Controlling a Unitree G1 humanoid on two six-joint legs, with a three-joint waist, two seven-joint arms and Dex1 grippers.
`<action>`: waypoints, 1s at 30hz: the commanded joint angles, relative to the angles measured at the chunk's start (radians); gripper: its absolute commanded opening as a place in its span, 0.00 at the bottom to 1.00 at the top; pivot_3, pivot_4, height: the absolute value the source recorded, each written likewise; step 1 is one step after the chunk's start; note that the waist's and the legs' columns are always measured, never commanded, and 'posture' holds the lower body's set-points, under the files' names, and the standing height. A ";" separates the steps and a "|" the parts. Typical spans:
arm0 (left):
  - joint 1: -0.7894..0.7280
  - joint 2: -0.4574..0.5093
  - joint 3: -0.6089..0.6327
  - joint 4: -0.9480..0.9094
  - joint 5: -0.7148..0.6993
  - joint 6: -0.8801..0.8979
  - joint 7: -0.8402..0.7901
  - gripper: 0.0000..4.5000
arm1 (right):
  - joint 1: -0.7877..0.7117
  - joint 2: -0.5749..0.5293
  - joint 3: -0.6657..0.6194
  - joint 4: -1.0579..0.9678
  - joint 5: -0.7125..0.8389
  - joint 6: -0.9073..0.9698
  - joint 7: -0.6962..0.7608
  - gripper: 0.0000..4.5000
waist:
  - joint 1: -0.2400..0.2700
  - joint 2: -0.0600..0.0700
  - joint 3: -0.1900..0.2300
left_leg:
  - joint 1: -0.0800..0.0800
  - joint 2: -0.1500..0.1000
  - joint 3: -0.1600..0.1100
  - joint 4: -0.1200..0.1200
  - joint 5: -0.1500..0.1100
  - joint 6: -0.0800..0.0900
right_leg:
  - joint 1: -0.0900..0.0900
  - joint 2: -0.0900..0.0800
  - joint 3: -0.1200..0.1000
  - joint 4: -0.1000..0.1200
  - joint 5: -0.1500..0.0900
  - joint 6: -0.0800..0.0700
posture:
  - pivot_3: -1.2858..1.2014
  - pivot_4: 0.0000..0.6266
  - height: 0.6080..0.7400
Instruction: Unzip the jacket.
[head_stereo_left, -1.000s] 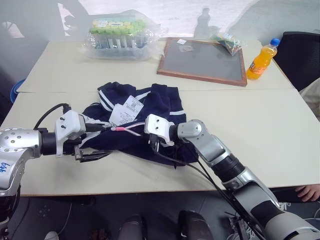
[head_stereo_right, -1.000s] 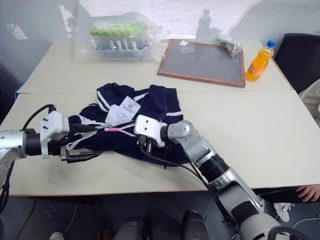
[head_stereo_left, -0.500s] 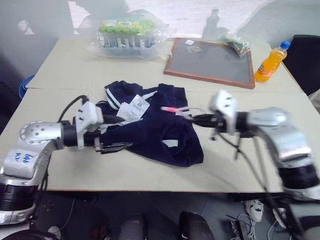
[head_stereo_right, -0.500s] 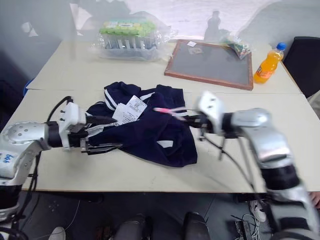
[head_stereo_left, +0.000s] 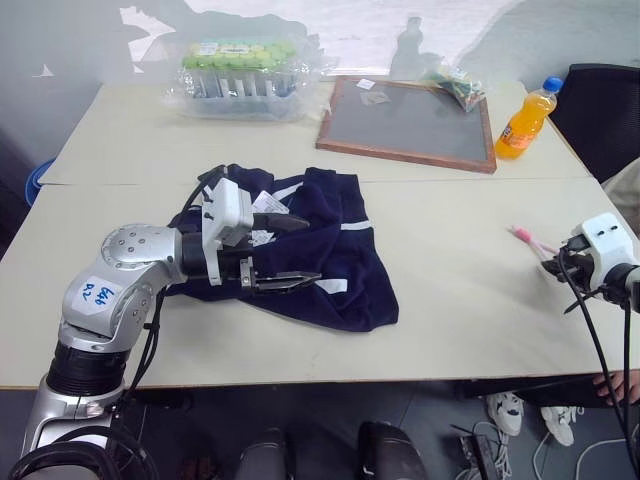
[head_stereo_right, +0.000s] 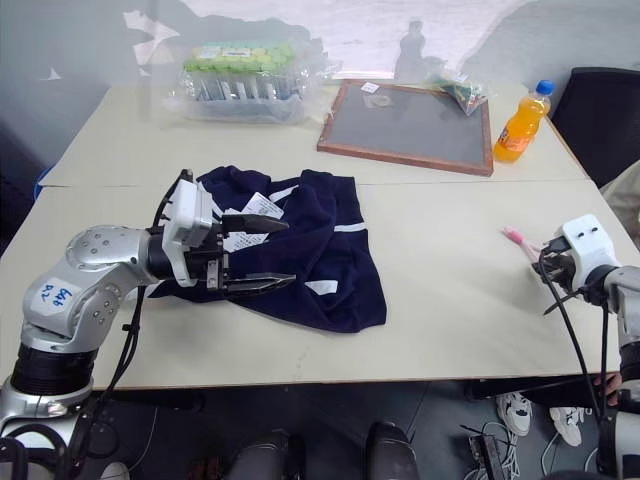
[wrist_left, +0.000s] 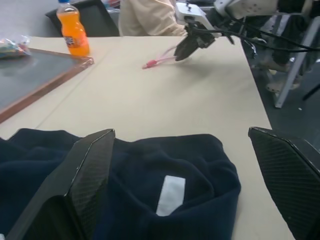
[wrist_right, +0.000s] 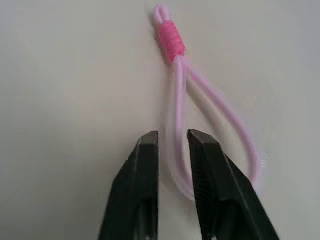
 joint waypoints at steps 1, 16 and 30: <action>0.011 0.028 0.006 0.008 0.031 -0.049 -0.025 1.00 | -0.031 -0.029 -0.036 -0.012 0.025 -0.009 0.022 0.51 | 0.001 0.000 0.000 | 0.000 0.000 0.000 0.000 0.000 0.000 | 0.000 0.000 0.000 0.000 0.000 0.000 | 0.52 0.24 1.00; 0.124 0.306 0.113 0.189 0.228 -0.249 -0.096 1.00 | -0.130 -0.146 0.074 -0.661 0.330 0.223 0.558 0.98 | 0.010 0.002 0.001 | -0.001 0.002 0.000 0.000 0.000 0.000 | -0.001 0.002 0.000 -0.001 0.000 0.000 | 0.52 0.24 1.00; 0.121 0.311 0.109 0.307 0.265 -0.289 -0.111 1.00 | -0.372 0.455 0.256 -0.361 0.256 0.441 0.100 0.98 | 0.007 0.000 0.000 | -0.007 0.001 0.003 0.002 -0.001 -0.001 | -0.012 0.001 0.000 0.005 0.000 0.000 | 0.52 0.24 1.00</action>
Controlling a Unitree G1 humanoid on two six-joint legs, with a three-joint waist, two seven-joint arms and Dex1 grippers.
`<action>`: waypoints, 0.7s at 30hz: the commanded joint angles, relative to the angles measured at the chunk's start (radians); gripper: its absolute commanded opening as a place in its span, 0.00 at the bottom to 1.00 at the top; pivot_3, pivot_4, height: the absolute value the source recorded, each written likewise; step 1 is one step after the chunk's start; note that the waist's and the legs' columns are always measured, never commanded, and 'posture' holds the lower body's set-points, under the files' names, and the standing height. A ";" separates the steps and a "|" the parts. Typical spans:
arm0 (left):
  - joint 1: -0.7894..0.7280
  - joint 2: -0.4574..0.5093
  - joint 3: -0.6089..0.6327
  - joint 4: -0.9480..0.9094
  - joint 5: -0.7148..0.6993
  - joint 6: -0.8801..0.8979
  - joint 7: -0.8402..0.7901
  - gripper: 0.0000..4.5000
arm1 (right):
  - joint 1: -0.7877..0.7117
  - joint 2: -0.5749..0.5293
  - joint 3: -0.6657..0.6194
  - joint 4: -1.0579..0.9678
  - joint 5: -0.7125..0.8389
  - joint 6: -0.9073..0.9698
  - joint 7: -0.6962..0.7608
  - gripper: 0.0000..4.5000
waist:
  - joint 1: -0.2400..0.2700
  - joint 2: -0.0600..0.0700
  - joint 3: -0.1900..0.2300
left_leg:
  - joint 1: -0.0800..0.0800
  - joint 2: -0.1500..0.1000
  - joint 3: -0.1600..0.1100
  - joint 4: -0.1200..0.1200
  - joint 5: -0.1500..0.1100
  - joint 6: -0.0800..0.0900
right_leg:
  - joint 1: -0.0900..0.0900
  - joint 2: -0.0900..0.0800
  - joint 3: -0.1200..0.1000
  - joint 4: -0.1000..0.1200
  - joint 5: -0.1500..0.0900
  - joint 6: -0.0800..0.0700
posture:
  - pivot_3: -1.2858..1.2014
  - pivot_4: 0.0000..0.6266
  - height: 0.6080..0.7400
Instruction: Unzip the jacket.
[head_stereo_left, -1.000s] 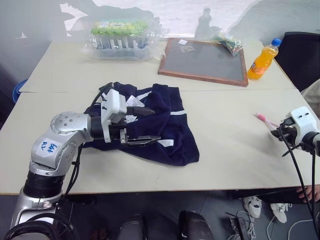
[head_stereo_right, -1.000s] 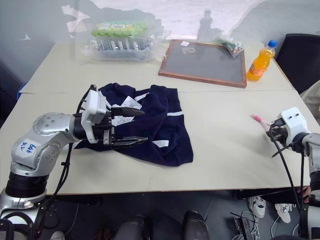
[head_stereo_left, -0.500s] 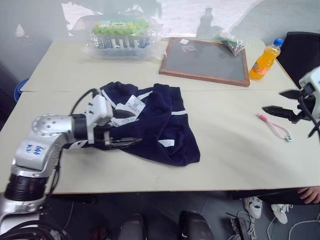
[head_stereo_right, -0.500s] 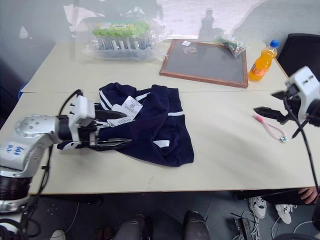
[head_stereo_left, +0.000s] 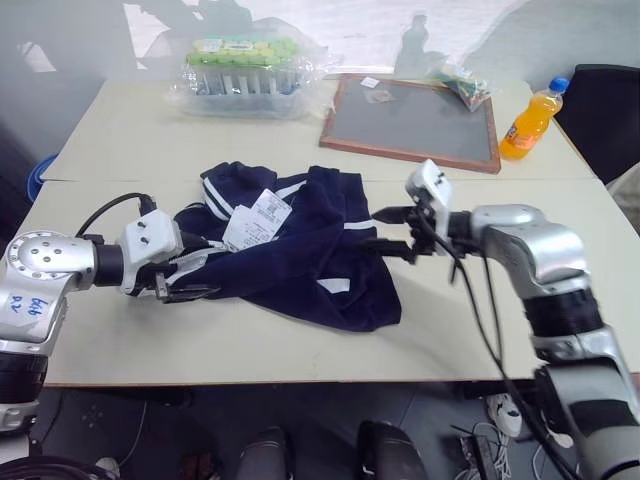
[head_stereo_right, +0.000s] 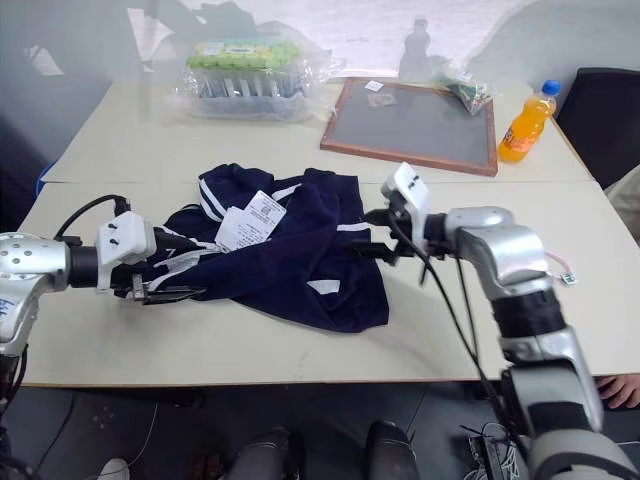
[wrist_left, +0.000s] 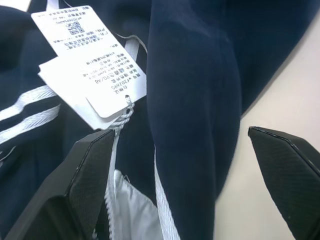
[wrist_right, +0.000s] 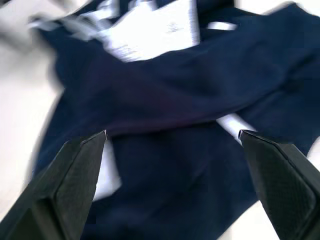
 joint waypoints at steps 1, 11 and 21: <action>-0.021 0.006 0.052 -0.014 -0.027 0.019 0.006 1.00 | -0.100 0.087 -0.048 0.154 0.001 0.037 -0.089 0.98 | -0.004 0.000 0.000 | 0.000 0.000 0.001 0.000 0.000 0.000 | -0.001 0.000 0.000 0.000 0.000 0.000 | 0.52 0.24 1.00; -0.013 0.007 0.079 -0.048 -0.026 0.031 0.016 1.00 | -0.229 0.302 -0.079 0.405 -0.014 0.040 -0.205 0.98 | -0.033 0.000 0.000 | 0.000 0.000 0.002 -0.002 0.000 0.000 | -0.001 0.000 0.000 0.001 0.000 0.000 | 0.52 0.24 1.00; -0.011 -0.003 0.081 -0.070 -0.028 0.035 0.032 1.00 | -0.243 0.362 -0.087 0.404 -0.019 0.003 -0.206 0.47 | -0.048 0.000 0.000 | 0.000 0.000 0.001 -0.002 0.000 0.000 | -0.001 0.000 0.000 0.001 0.000 0.000 | 0.52 0.24 1.00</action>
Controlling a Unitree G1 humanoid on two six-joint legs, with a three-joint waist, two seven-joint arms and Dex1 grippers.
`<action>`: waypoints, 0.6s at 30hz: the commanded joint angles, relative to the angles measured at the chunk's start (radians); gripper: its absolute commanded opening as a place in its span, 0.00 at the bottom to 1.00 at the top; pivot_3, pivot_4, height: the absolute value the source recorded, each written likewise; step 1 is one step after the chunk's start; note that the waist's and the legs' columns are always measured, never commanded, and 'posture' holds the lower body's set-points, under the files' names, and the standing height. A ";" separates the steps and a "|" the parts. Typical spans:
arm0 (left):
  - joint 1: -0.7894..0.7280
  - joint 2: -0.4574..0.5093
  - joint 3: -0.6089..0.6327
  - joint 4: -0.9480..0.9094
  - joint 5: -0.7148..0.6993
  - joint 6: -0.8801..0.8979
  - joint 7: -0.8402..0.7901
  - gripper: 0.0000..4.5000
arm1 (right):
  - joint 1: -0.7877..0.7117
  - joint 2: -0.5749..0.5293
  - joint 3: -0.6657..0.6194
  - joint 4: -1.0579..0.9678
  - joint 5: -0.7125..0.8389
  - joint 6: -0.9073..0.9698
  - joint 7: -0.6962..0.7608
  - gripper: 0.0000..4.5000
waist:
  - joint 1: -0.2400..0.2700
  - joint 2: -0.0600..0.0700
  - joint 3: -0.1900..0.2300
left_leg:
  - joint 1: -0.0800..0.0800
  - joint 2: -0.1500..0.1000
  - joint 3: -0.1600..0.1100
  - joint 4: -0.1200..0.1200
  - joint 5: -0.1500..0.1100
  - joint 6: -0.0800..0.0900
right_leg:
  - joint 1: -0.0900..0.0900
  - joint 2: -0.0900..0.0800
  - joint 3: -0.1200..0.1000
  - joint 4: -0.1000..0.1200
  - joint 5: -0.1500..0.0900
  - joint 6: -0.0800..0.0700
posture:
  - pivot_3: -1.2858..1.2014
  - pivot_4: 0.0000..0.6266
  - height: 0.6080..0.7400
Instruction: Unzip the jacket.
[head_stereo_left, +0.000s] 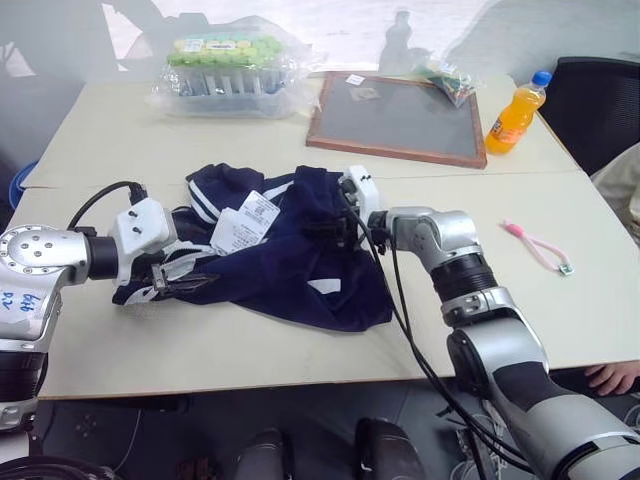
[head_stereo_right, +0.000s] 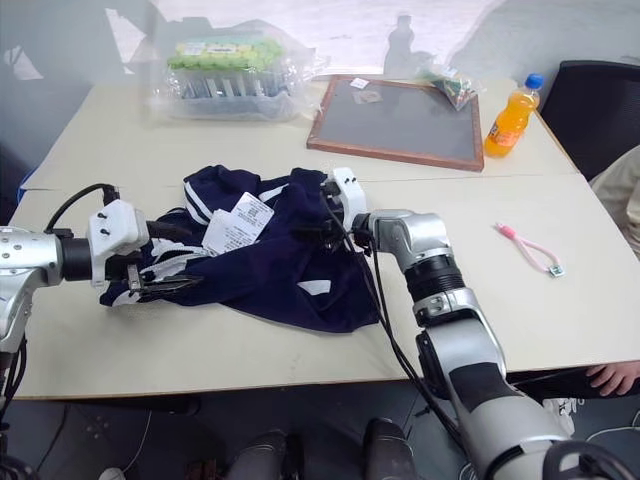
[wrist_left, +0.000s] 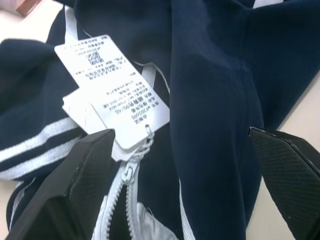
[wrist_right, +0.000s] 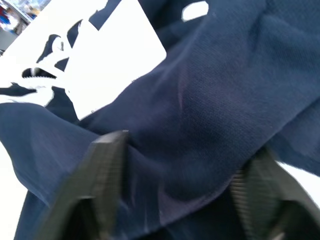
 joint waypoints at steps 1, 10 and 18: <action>-0.001 -0.001 0.034 -0.034 -0.018 -0.001 0.009 1.00 | -0.020 0.002 -0.028 -0.043 0.017 -0.014 0.013 0.40 | -0.003 0.000 0.000 | 0.000 0.000 0.000 0.000 0.000 0.000 | 0.000 0.000 0.000 0.000 0.000 0.000 | 0.52 0.24 1.00; 0.009 -0.010 0.029 -0.051 -0.023 -0.003 0.010 1.00 | 0.147 -0.113 -0.015 -0.458 0.147 0.089 0.183 0.00 | 0.001 0.000 0.000 | 0.000 0.000 -0.001 0.000 0.000 0.000 | 0.000 0.000 0.000 0.000 0.000 0.000 | 0.52 0.24 1.00; 0.006 -0.010 0.023 -0.062 -0.029 -0.001 -0.002 1.00 | 0.489 -0.389 0.176 -0.969 0.121 -0.179 0.486 0.00 | 0.021 -0.001 0.000 | 0.000 -0.001 0.001 0.000 0.000 0.000 | 0.000 0.000 0.001 -0.001 0.000 0.000 | 0.52 0.24 1.00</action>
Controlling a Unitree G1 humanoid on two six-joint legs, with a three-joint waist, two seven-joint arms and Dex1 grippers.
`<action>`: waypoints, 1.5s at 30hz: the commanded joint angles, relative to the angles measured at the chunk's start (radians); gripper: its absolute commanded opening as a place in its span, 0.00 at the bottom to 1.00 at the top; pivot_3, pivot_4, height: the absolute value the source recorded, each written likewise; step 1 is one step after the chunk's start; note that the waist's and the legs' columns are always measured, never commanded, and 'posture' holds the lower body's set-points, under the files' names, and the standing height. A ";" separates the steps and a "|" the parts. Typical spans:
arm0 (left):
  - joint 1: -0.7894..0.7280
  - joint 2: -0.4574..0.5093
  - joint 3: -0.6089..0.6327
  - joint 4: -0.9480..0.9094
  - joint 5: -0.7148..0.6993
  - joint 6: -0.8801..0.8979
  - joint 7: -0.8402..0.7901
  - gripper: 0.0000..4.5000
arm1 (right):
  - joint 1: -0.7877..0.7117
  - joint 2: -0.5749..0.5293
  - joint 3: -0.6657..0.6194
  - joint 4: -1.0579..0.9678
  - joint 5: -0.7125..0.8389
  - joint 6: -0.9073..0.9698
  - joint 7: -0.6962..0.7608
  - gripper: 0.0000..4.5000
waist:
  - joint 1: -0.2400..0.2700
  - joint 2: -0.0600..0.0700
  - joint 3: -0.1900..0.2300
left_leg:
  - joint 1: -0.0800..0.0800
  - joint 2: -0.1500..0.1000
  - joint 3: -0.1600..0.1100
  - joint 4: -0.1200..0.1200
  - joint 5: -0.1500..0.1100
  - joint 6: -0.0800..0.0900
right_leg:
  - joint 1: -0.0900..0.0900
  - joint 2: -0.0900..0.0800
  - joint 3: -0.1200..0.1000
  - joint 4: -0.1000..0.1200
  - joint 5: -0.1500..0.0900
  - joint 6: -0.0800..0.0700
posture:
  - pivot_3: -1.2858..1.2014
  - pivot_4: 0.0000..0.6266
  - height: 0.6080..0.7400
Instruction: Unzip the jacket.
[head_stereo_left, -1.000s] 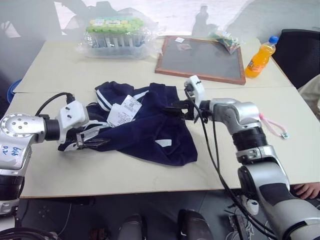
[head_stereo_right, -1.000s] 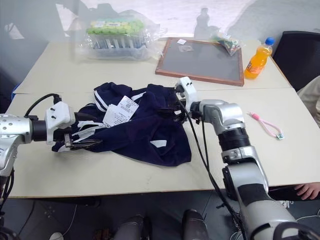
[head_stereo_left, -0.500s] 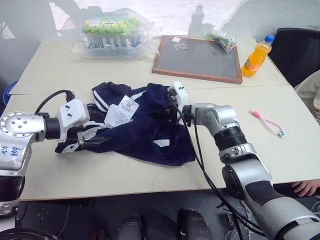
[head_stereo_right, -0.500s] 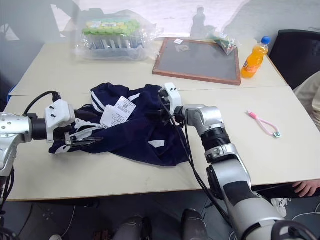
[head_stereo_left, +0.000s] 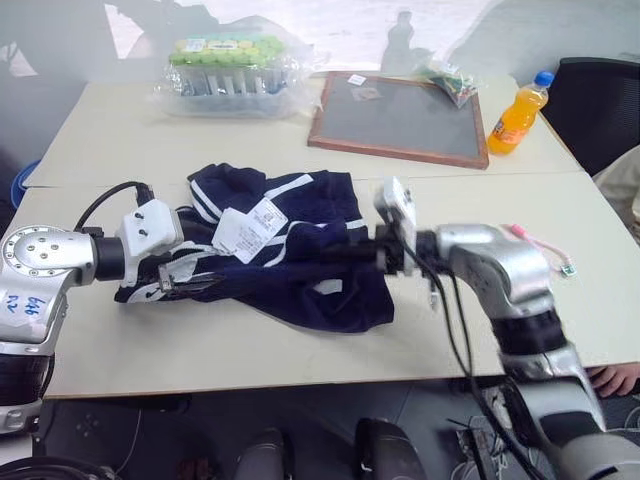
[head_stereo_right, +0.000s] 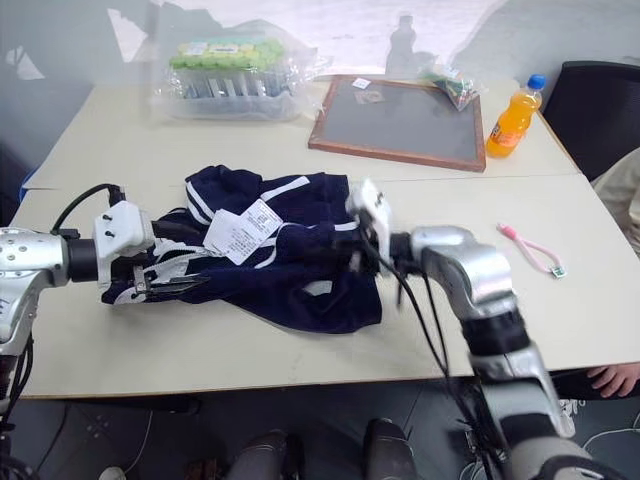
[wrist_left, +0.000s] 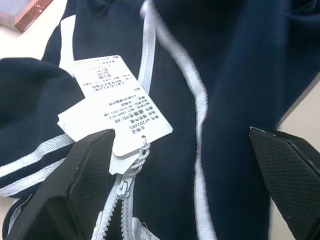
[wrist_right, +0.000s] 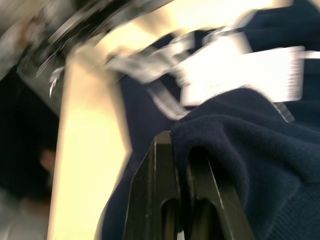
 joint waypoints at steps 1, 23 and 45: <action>-0.003 0.003 0.020 -0.022 -0.016 -0.004 -0.009 1.00 | 0.086 -0.080 0.091 -0.186 -0.031 -0.156 0.118 0.00 | 0.002 0.000 0.000 | 0.000 0.000 0.001 0.000 0.000 0.000 | 0.000 0.000 0.001 0.000 0.000 0.000 | 0.52 0.24 1.00; 0.032 -0.001 -0.029 -0.091 -0.038 0.017 -0.094 1.00 | 0.307 -0.292 -0.011 -0.351 0.004 -0.075 0.050 0.97 | 0.028 -0.004 -0.001 | 0.001 0.000 0.001 0.002 0.000 0.000 | 0.001 0.000 0.002 0.000 0.000 0.000 | 0.52 0.24 1.00; 0.329 -0.011 -0.114 -0.223 0.307 -0.174 0.127 1.00 | 0.152 -0.199 0.129 0.220 -0.534 -1.031 -0.025 0.99 | 0.028 -0.005 -0.002 | 0.004 0.001 0.004 0.002 -0.001 0.001 | 0.002 0.000 0.004 0.001 0.000 0.000 | 0.52 0.24 1.00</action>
